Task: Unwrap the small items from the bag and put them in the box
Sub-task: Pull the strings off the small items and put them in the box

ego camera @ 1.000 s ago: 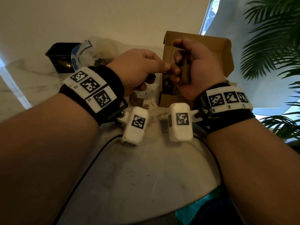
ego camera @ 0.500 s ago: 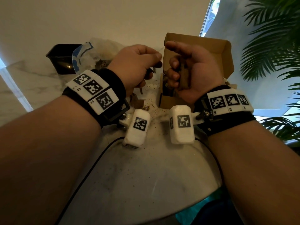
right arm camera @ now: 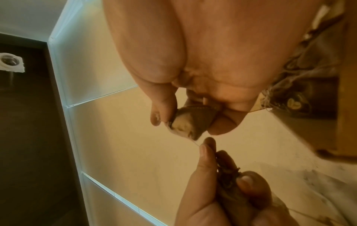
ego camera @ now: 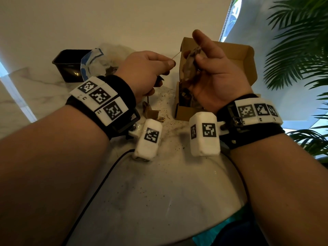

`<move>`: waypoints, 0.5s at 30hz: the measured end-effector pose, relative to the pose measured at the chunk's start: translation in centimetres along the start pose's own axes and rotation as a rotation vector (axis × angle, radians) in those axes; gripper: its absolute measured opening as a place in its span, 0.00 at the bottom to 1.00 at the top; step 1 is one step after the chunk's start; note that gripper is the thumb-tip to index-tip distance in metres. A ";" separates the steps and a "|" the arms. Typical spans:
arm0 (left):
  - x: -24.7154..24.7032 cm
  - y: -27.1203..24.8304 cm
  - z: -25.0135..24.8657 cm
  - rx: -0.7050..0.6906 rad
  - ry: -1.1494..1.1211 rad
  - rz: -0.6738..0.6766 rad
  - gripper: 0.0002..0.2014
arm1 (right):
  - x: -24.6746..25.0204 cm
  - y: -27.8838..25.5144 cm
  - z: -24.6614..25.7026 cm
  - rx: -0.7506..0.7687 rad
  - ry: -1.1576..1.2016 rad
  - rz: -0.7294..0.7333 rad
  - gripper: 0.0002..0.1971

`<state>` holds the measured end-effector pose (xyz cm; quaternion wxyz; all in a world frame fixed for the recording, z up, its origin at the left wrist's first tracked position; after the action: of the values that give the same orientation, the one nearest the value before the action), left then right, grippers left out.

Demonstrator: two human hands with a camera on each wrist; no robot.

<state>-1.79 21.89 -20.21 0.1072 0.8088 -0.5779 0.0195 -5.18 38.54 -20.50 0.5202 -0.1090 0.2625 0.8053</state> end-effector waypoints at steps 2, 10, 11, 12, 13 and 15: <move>-0.1 -0.2 -0.1 -0.002 0.039 0.040 0.06 | 0.1 0.2 0.0 0.025 0.014 -0.044 0.21; -0.4 -0.6 -0.2 -0.029 0.136 0.136 0.02 | 0.3 0.1 0.2 0.018 0.077 -0.287 0.15; -0.4 -0.6 -0.2 -0.029 0.139 0.136 0.01 | 0.3 0.2 0.1 0.019 0.081 -0.314 0.14; -0.4 -0.6 -0.2 -0.031 0.142 0.137 0.01 | 0.4 0.2 0.1 0.020 0.087 -0.331 0.14; -0.4 -0.6 -0.2 -0.032 0.144 0.137 0.01 | 0.5 0.3 0.1 0.020 0.092 -0.342 0.14; -0.4 -0.6 -0.3 -0.031 0.143 0.131 0.02 | 0.5 0.4 0.2 0.021 0.092 -0.354 0.14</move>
<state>-1.30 22.48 -20.11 0.1593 0.7641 -0.6206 0.0752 -5.71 38.93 -20.50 0.6424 -0.1849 0.2714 0.6925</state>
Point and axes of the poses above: each hand's wrist, its own y-axis towards the middle knuckle, its own x-axis out of the back of the hand, z = x × y, the point moved 2 cm from there along y, towards the middle knuckle, and after that the axes turned 7 degrees about -z, right-handed, at the moved point
